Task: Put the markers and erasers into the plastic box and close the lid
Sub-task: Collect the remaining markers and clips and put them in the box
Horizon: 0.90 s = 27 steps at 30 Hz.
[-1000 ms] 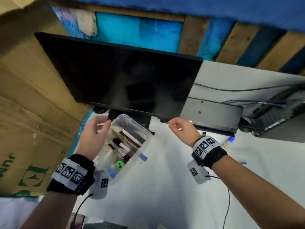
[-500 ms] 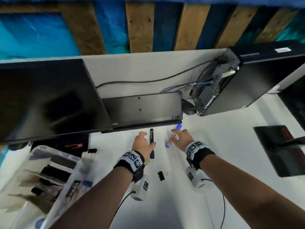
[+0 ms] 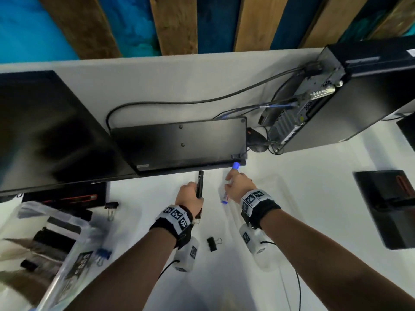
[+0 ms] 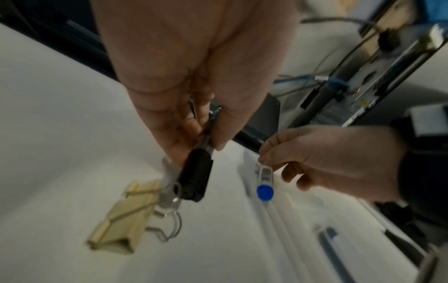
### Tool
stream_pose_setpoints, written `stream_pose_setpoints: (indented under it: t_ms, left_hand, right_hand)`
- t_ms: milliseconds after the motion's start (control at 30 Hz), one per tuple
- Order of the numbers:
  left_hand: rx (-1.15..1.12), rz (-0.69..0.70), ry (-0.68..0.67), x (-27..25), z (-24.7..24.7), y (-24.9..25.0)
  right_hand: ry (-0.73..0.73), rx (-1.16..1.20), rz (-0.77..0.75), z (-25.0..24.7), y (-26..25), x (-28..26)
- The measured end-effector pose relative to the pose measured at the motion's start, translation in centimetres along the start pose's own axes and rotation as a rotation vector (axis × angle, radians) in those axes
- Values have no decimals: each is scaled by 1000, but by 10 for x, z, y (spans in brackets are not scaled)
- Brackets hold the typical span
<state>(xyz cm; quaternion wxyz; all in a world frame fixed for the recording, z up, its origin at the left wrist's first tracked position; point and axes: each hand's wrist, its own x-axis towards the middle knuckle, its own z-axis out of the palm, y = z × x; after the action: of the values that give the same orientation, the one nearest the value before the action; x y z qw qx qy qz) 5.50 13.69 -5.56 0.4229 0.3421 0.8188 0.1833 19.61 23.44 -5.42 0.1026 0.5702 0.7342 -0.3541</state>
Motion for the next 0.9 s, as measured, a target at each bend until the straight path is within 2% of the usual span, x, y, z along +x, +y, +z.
stream_pose_setpoints:
  t_ms: [100,233,467,567,633,767,900]
  left_hand:
    - [-102,47,1,-28,-24,-1]
    - [-210,91,70,-79,-66,-22]
    - [-433,106,415,-178,-159,-101]
    - [-464,31,608,-210,-201,-142]
    - [-497,-68,672,-218,-220,-168]
    - [-493,-194,674,-209,-239,-209]
    - [-193,-312,649,-193,-242,-228]
  right_hand:
    - [27,121,-164,4,-14,-23]
    - [-145,179,-442,23,-48,-63]
    - [-323,171,-788,71,-182,-115]
    - [-367,181,-921,97,-243,-136]
    - [-368,150,-981,113,-275,-147]
    - [-329,32,-991,145,-317,-160]
    - [-243,-131,-931,166,-330,-158]
